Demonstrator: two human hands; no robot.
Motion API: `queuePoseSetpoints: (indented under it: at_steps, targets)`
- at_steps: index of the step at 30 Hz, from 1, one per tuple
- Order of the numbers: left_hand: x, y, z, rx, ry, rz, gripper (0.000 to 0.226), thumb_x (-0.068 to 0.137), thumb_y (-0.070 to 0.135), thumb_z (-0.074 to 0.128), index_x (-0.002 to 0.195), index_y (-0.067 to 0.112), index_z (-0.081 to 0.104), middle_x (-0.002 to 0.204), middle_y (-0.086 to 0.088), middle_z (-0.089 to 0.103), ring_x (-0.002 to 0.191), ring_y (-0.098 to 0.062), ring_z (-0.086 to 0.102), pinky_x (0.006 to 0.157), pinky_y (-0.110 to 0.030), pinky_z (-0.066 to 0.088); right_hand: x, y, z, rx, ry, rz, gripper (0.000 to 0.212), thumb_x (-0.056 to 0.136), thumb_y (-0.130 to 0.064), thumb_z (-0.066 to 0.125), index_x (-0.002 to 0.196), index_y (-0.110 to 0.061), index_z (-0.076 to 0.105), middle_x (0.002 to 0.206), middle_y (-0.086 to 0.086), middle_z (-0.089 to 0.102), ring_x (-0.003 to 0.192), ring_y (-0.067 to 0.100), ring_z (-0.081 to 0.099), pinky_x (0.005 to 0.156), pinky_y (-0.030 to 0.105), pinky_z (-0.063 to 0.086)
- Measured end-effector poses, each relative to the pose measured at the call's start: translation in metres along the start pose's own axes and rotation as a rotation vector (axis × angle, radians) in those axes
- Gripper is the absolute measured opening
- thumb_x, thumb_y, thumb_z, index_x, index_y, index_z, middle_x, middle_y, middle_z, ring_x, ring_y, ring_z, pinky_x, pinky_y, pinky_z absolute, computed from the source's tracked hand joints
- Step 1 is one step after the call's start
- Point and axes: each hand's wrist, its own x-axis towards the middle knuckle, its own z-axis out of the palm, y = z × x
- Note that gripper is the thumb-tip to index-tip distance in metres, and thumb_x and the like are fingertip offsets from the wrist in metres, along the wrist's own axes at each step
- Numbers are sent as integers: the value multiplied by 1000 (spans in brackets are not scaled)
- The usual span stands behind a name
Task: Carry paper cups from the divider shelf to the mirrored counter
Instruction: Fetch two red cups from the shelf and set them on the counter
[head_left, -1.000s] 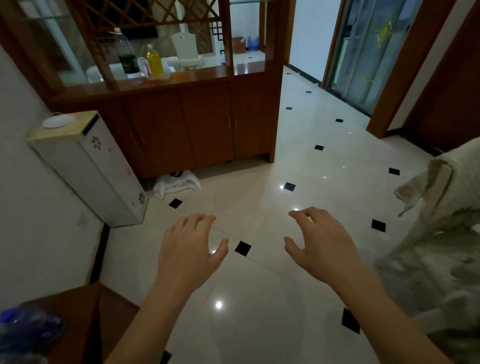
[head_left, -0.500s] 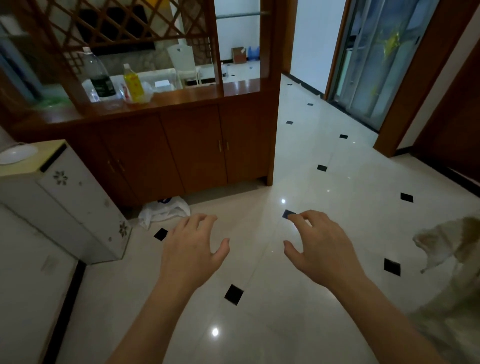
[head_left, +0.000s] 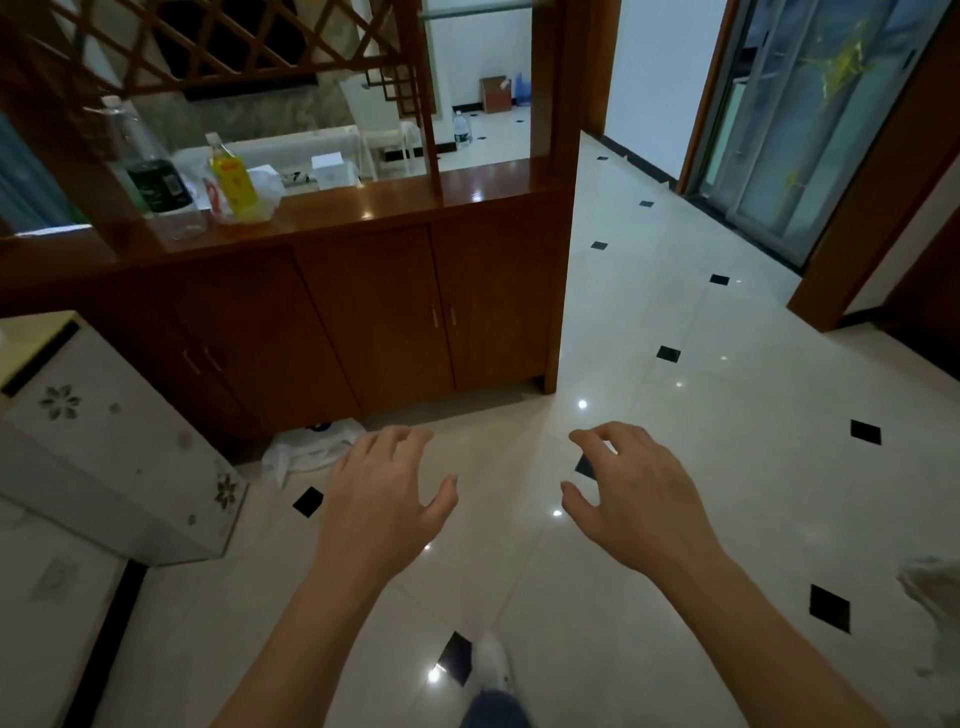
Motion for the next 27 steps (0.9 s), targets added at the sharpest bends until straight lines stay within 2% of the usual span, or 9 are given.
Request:
queuePoseSetpoints:
  at_steps: [5, 12, 22, 27]
  targets:
    - [92, -6, 25, 8, 17, 17, 55, 84, 56, 50, 125, 20, 58, 118, 0, 62, 108, -20, 55, 82, -37, 47, 92, 24, 20, -13, 25, 4, 50, 82, -43, 61, 124, -17, 60, 120, 7, 62, 110, 25, 57, 86, 39, 47]
    - [239, -34, 49, 5, 17, 37, 58, 86, 58, 44, 132, 23, 51, 127, 2, 57, 117, -19, 51, 92, -37, 45, 242, 42, 44, -69, 57, 1, 49, 79, -43, 66, 120, -18, 62, 112, 6, 65, 101, 24, 60, 81, 37, 50]
    - [400, -64, 86, -4, -4, 23, 58, 86, 59, 44, 131, 24, 52, 128, 2, 57, 117, -18, 52, 93, -38, 45, 402, 72, 77, -57, 69, 14, 49, 78, -46, 67, 118, -19, 62, 111, 5, 66, 100, 24, 62, 80, 37, 51]
    - [470, -71, 111, 0, 3, 6, 56, 86, 57, 45, 128, 23, 54, 124, 1, 59, 113, -19, 53, 86, -37, 47, 475, 93, 97, -25, 67, -10, 47, 79, -42, 67, 118, -17, 62, 110, 6, 66, 100, 26, 62, 80, 37, 50]
